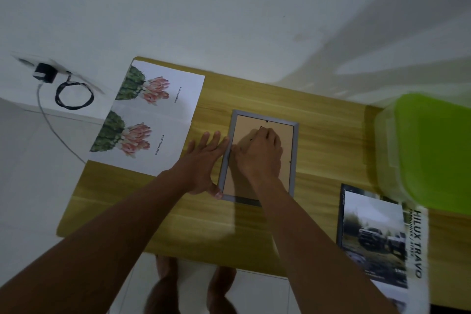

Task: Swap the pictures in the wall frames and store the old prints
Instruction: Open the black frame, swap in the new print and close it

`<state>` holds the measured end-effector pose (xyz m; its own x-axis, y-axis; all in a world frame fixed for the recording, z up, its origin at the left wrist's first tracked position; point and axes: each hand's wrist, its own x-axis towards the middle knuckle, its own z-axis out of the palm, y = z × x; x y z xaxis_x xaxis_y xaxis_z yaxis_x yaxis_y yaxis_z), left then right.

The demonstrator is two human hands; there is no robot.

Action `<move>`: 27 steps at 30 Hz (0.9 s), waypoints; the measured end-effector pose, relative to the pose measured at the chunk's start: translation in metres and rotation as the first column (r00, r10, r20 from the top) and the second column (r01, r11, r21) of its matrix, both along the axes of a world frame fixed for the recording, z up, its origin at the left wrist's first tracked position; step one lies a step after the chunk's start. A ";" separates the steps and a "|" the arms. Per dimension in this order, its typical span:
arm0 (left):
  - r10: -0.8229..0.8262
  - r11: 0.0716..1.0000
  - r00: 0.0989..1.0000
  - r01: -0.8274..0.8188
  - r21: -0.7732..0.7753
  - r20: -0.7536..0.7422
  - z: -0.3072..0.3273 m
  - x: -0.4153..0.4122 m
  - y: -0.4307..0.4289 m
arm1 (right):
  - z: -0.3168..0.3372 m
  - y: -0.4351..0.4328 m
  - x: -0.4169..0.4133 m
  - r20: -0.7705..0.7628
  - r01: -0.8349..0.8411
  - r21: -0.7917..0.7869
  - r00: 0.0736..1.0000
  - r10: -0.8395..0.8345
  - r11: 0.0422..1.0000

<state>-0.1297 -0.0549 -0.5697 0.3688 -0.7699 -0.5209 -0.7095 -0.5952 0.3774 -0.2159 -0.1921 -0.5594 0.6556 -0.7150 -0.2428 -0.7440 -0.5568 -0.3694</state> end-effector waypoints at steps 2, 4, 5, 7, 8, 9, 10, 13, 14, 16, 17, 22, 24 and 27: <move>0.000 1.000 1.000 0.000 0.010 0.001 0.001 0.000 0.000 | 0.002 0.000 0.000 -0.006 -0.015 -0.010 1.000 0.015 1.000; 0.003 1.000 1.000 -0.003 0.017 0.014 0.002 0.000 0.001 | 0.001 -0.002 -0.001 -0.013 -0.062 -0.012 0.998 0.062 0.998; 0.001 1.000 1.000 -0.002 0.021 0.019 0.003 0.000 0.001 | 0.002 -0.006 -0.004 0.000 -0.084 0.020 0.996 0.084 0.996; -0.005 1.000 1.000 0.004 0.030 0.025 0.004 0.001 -0.001 | 0.007 -0.022 -0.013 0.073 -0.130 0.112 0.990 0.122 0.985; -0.006 1.000 1.000 0.005 0.030 0.029 0.004 0.002 -0.002 | 0.011 -0.033 -0.020 0.106 -0.179 0.128 0.980 0.166 0.975; -0.005 0.999 1.000 0.004 0.031 0.030 0.005 0.003 -0.002 | 0.016 -0.047 -0.027 0.106 -0.255 0.125 0.964 0.243 0.959; -0.003 0.999 0.999 0.002 0.034 0.034 0.005 0.004 -0.003 | 0.021 -0.061 -0.034 0.076 -0.348 0.120 0.937 0.341 0.930; -0.010 0.998 0.999 0.007 0.061 0.048 0.005 0.008 0.001 | 0.032 -0.097 -0.047 -0.090 -0.559 0.162 0.813 0.576 0.813; -0.016 0.997 0.999 0.013 0.074 0.051 0.004 0.009 0.002 | 0.032 -0.106 -0.050 -0.121 -0.592 0.168 0.781 0.612 0.788; -0.025 0.996 0.998 0.019 0.089 0.064 0.003 0.011 0.003 | 0.031 -0.120 -0.050 -0.142 -0.634 0.153 0.745 0.652 0.758; -0.027 0.995 0.998 0.021 0.094 0.062 0.002 0.010 0.002 | 0.030 -0.126 -0.050 -0.144 -0.651 0.139 0.733 0.665 0.747; -0.031 0.995 0.999 0.027 0.101 0.040 -0.001 0.002 -0.007 | 0.023 -0.146 -0.054 -0.149 -0.673 0.132 0.712 0.686 0.728; -0.026 0.995 0.999 0.022 0.097 0.035 -0.002 0.001 -0.006 | 0.021 -0.148 -0.055 -0.144 -0.682 0.153 0.701 0.698 0.716; -0.025 0.995 0.999 0.022 0.098 0.034 -0.001 0.000 -0.005 | 0.021 -0.150 -0.054 -0.158 -0.700 0.176 0.674 0.722 0.692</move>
